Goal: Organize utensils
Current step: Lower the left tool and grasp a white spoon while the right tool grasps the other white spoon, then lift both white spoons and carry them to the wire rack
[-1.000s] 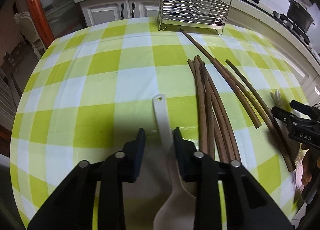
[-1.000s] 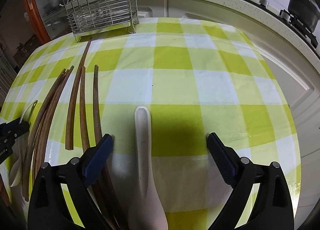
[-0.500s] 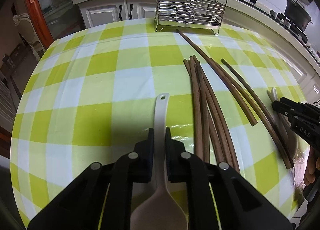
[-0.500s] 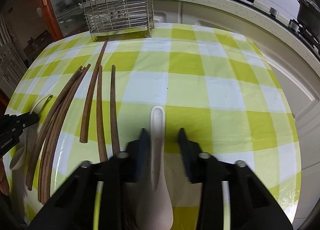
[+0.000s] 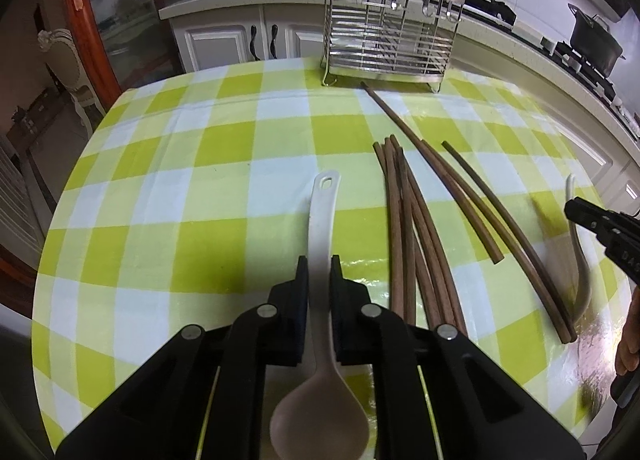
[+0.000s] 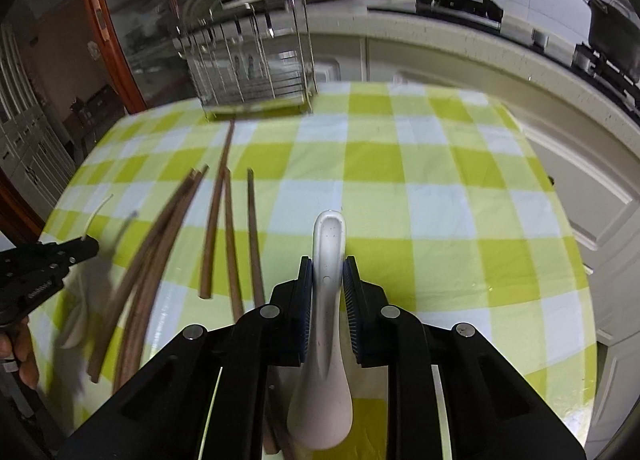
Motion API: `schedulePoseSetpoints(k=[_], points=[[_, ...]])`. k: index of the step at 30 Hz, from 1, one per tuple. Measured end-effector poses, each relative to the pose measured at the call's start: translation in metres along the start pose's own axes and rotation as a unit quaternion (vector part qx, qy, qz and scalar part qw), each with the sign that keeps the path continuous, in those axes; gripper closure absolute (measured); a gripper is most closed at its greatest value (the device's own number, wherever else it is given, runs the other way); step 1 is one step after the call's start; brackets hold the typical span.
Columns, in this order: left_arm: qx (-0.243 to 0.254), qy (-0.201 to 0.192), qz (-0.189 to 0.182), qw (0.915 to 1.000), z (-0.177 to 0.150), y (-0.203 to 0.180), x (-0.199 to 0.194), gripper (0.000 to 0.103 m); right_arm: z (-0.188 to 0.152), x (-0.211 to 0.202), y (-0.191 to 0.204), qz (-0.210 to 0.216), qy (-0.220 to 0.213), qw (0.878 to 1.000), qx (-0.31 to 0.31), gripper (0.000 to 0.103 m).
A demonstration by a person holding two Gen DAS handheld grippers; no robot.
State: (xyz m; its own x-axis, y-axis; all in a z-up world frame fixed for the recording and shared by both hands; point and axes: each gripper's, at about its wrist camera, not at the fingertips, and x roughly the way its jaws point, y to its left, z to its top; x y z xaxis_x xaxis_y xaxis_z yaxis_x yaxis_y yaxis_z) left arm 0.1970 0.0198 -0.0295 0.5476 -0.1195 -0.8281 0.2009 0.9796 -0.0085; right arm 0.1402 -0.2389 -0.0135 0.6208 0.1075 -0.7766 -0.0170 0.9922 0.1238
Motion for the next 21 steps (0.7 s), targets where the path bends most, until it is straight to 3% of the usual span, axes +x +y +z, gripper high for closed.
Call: schedulePoseSetpoints(k=[10, 21], points=[[-0.005, -0.037, -0.003, 0.9993, 0.002, -0.001, -0.027, 0.093, 0.007, -0.047, 0.009, -0.014, -0.061, 0.998, -0.019, 0.082], [-0.015, -0.081, -0.026, 0.9963, 0.005, 0.004, -0.057, 0.097, 0.002, -0.048, 0.010, -0.013, -0.063, 0.998, -0.022, 0.082]])
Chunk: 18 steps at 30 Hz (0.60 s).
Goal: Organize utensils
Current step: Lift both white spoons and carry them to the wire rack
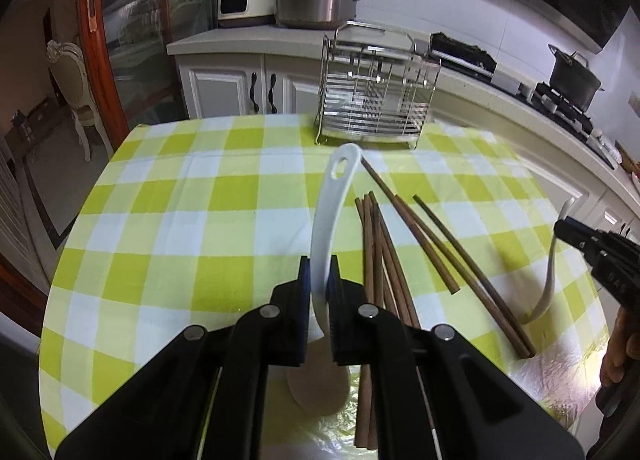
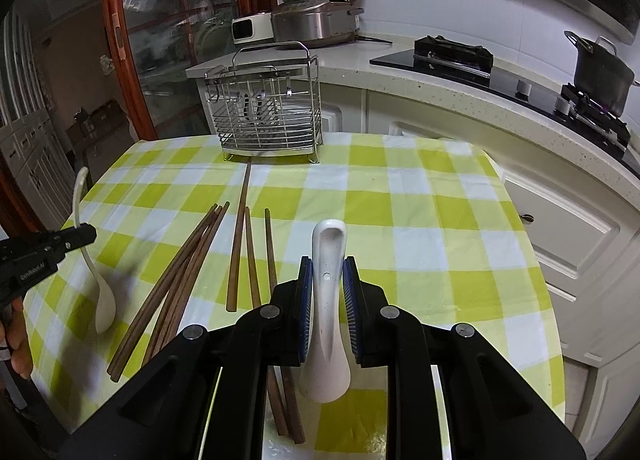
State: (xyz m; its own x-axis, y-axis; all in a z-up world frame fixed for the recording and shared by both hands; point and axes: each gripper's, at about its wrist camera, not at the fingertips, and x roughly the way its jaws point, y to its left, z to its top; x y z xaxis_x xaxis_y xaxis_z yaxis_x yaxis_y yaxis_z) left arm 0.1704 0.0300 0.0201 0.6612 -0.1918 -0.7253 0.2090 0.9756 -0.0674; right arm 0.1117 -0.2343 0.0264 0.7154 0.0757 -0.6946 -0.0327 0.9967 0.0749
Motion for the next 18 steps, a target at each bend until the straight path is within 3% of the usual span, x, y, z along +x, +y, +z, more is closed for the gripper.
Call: schedulePoseSetpoints(k=[12, 18], points=[[-0.012, -0.014, -0.014, 0.9997, 0.016, 0.002, -0.003, 0.099, 0.016, -0.007, 0.001, -0.003, -0.017, 1.000, -0.007, 0.083], [-0.013, -0.046, -0.028, 0.9985, 0.055, 0.004, -0.010, 0.099, 0.054, -0.013, 0.002, 0.001, -0.041, 0.999, -0.015, 0.083]])
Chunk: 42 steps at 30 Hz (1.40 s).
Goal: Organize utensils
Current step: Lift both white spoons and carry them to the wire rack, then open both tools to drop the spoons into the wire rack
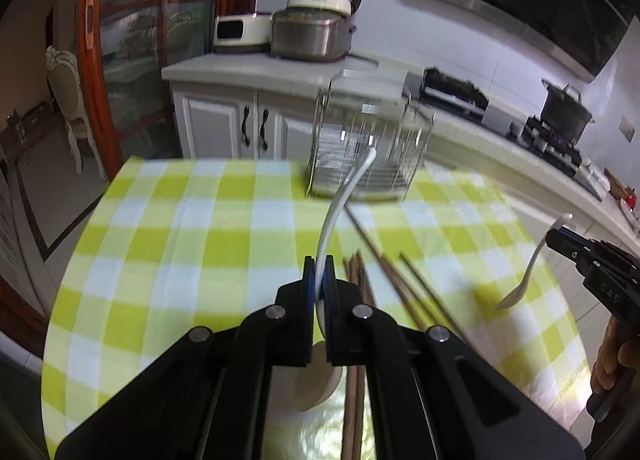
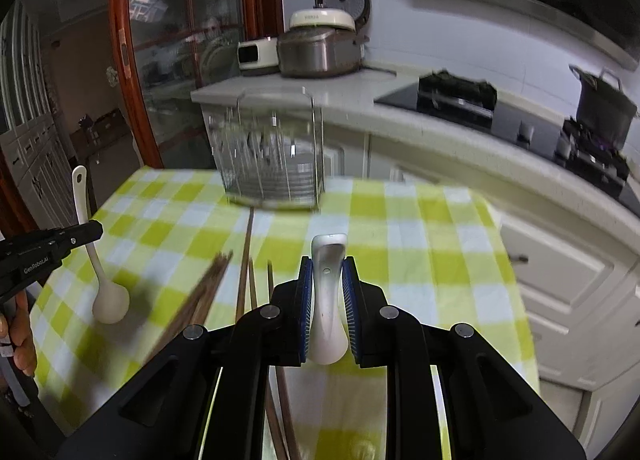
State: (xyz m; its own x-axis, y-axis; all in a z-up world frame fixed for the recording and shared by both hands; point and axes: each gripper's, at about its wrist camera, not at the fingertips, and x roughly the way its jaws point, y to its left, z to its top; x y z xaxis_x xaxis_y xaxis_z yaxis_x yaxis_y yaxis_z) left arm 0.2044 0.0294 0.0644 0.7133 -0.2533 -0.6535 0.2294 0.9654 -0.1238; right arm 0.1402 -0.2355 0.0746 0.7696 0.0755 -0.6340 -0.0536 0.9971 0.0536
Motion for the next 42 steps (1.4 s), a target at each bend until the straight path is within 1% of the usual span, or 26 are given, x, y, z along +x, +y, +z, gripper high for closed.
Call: schedulePoseSetpoints(k=[3, 6, 11, 16, 19, 23, 25, 27, 29, 32, 35, 38, 42], points=[[0.000, -0.022, -0.009, 0.9997, 0.028, -0.002, -0.003, 0.099, 0.032, 0.000, 0.000, 0.010, -0.013, 1.000, 0.000, 0.083], [-0.002, -0.051, -0.018, 0.9985, 0.062, -0.004, -0.008, 0.099, 0.072, 0.000, 0.003, 0.016, -0.035, 0.999, -0.003, 0.083], [-0.008, -0.116, -0.036, 0.9925, 0.123, -0.010, -0.018, 0.099, 0.132, 0.002, 0.011, 0.020, -0.072, 0.997, -0.004, 0.083], [-0.010, -0.165, -0.052, 0.9849, 0.168, -0.021, -0.012, 0.099, 0.175, 0.021, 0.023, 0.025, -0.087, 0.996, -0.006, 0.083], [-0.015, -0.178, -0.060, 0.9820, 0.187, -0.026, 0.006, 0.099, 0.192, 0.041, 0.029, 0.024, -0.094, 0.995, -0.009, 0.083], [-0.024, -0.181, -0.064, 0.9811, 0.202, -0.029, 0.039, 0.099, 0.201, 0.068, 0.032, 0.026, -0.098, 0.995, -0.004, 0.083], [-0.033, -0.182, -0.071, 0.9802, 0.205, -0.028, 0.057, 0.099, 0.202, 0.081, 0.033, 0.026, -0.100, 0.995, -0.003, 0.083], [-0.038, -0.177, -0.066, 0.9812, 0.205, -0.026, 0.075, 0.099, 0.202, 0.098, 0.032, 0.020, -0.099, 0.995, 0.000, 0.083], [-0.041, -0.170, -0.069, 0.9821, 0.201, -0.023, 0.093, 0.099, 0.200, 0.111, 0.030, 0.021, -0.102, 0.995, 0.001, 0.083], [-0.036, -0.160, -0.063, 0.9845, 0.194, -0.022, 0.120, 0.099, 0.191, 0.129, 0.027, 0.020, -0.106, 0.994, -0.007, 0.083], [-0.037, -0.141, -0.056, 0.9878, 0.187, -0.019, 0.145, 0.099, 0.180, 0.148, 0.026, 0.023, -0.093, 0.995, -0.007, 0.083], [-0.038, -0.125, -0.048, 0.9902, 0.180, -0.016, 0.163, 0.099, 0.171, 0.161, 0.024, 0.024, -0.088, 0.996, -0.004, 0.082], [-0.033, -0.117, -0.039, 0.9918, 0.170, -0.014, 0.174, 0.098, 0.161, 0.172, 0.025, 0.021, -0.079, 0.997, -0.013, 0.082]])
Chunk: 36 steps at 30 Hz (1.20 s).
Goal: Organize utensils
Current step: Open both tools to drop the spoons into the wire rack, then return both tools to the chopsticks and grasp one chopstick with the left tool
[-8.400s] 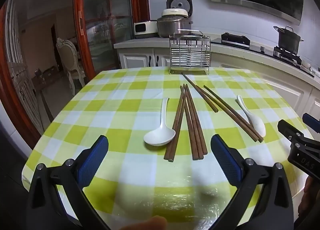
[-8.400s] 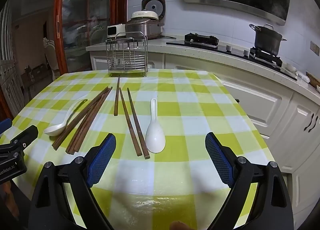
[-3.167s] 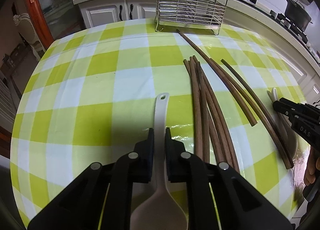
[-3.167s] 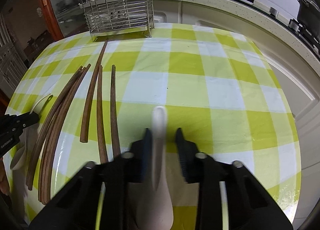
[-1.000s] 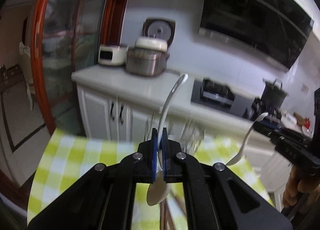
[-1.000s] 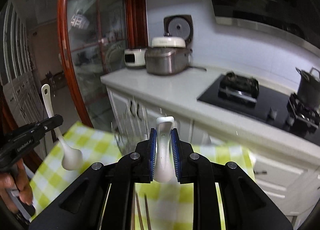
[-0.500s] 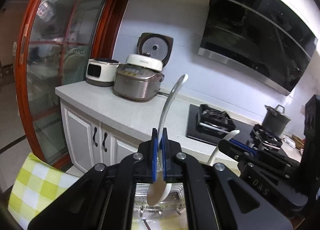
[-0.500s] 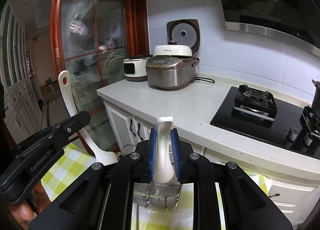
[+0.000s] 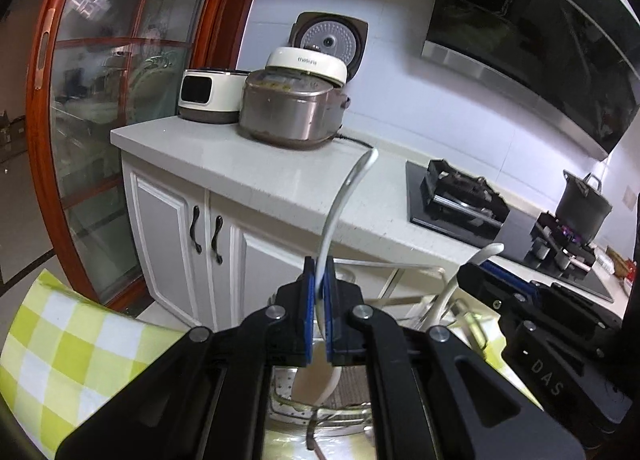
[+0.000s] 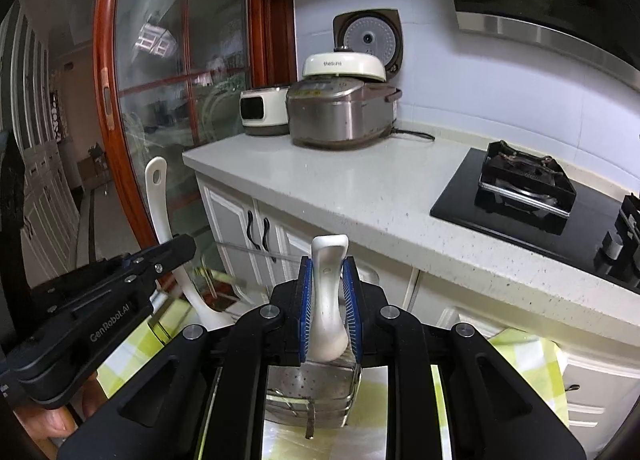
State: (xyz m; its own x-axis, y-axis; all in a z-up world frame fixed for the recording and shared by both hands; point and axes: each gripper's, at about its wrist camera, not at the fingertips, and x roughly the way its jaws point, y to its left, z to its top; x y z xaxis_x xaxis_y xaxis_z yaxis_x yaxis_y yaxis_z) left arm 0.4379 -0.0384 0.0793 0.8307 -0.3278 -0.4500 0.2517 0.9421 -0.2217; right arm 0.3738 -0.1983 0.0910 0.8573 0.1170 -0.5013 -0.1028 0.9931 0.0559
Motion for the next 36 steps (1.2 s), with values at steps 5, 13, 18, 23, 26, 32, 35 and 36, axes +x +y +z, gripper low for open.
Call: schedulePoseSetpoints(k=[5, 13, 18, 23, 26, 32, 35, 36], points=[[0.002, -0.001, -0.003, 1.0000, -0.004, 0.002, -0.005, 0.071, -0.007, 0.001, -0.005, -0.006, 0.002, 1.000, 0.005, 0.077], [0.006, -0.018, 0.007, 0.9998, -0.005, 0.004, -0.034, 0.056, -0.011, -0.018, -0.010, -0.014, -0.017, 1.000, 0.012, 0.047], [-0.003, -0.033, 0.013, 0.9994, -0.016, 0.015, -0.069, 0.050, -0.014, -0.049, -0.018, -0.020, -0.056, 0.998, 0.028, 0.022], [-0.012, -0.025, 0.020, 0.9994, -0.043, 0.033, -0.107, 0.049, -0.036, -0.078, -0.032, -0.039, -0.051, 0.997, 0.042, 0.020], [0.001, -0.003, 0.035, 0.9994, -0.068, 0.040, -0.126, 0.049, -0.066, -0.093, -0.038, -0.051, -0.033, 0.997, 0.042, 0.020], [0.015, 0.090, 0.027, 0.9955, -0.139, 0.048, -0.151, 0.050, -0.153, -0.112, -0.044, -0.053, 0.058, 0.995, 0.061, 0.020], [0.027, 0.128, 0.008, 0.9914, -0.173, 0.041, -0.159, 0.057, -0.191, -0.116, -0.043, -0.055, 0.102, 0.991, 0.060, 0.020], [0.035, 0.139, 0.002, 0.9896, -0.182, 0.037, -0.159, 0.062, -0.199, -0.118, -0.042, -0.059, 0.109, 0.991, 0.057, 0.020]])
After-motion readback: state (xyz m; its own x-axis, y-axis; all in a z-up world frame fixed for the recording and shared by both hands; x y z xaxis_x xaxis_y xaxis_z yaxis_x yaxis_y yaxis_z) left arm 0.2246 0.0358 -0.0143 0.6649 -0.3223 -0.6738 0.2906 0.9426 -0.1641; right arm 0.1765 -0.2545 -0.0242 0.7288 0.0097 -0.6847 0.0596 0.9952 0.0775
